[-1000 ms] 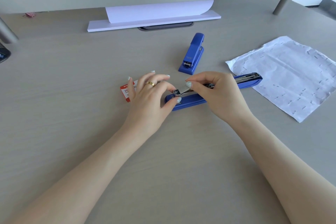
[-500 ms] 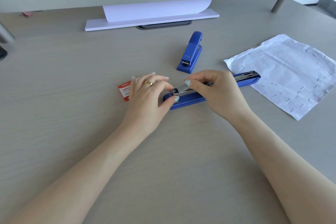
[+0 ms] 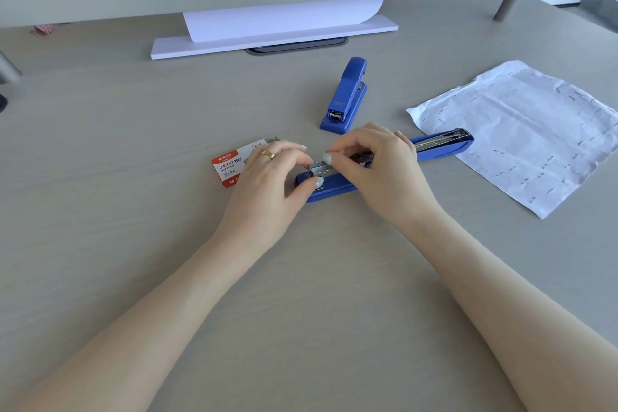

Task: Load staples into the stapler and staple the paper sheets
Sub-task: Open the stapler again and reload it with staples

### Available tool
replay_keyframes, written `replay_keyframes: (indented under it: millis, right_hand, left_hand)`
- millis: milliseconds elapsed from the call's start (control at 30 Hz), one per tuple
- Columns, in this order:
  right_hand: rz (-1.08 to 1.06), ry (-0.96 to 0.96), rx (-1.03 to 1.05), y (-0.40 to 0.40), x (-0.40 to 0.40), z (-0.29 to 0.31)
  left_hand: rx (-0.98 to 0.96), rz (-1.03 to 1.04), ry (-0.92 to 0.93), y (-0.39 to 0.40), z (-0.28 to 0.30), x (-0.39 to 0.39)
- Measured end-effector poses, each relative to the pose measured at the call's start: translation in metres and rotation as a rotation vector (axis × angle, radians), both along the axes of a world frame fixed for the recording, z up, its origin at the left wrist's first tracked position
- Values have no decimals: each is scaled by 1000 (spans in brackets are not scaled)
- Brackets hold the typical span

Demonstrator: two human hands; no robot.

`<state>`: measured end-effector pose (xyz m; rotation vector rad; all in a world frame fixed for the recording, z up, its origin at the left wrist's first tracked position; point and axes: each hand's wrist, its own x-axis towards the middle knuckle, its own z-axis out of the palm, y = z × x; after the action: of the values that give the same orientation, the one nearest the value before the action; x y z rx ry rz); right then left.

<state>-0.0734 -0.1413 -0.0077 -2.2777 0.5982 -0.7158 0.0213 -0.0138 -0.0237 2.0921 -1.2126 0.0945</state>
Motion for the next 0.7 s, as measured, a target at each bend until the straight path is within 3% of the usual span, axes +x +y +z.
replay_keyframes:
  millis: [167,300,433,567,700]
  right_hand:
    - [-118,-92,77,-16,-6,10]
    - [-353,-99,35,-55,-21,17]
    - [-604,336,85,-93,-49,15]
    - [-589,460,174,-96,-52,14]
    - [-507,289,204,-95,-53,11]
  left_hand:
    - [10,-79,-118,2,0,-1]
    - [11,-65,-83,1,-3,0]
    - [-11,-77,-81,2,0,-1]
    - [-20,-100,103,4,6,-5]
    - [-34,-27,197,5,6,-7]
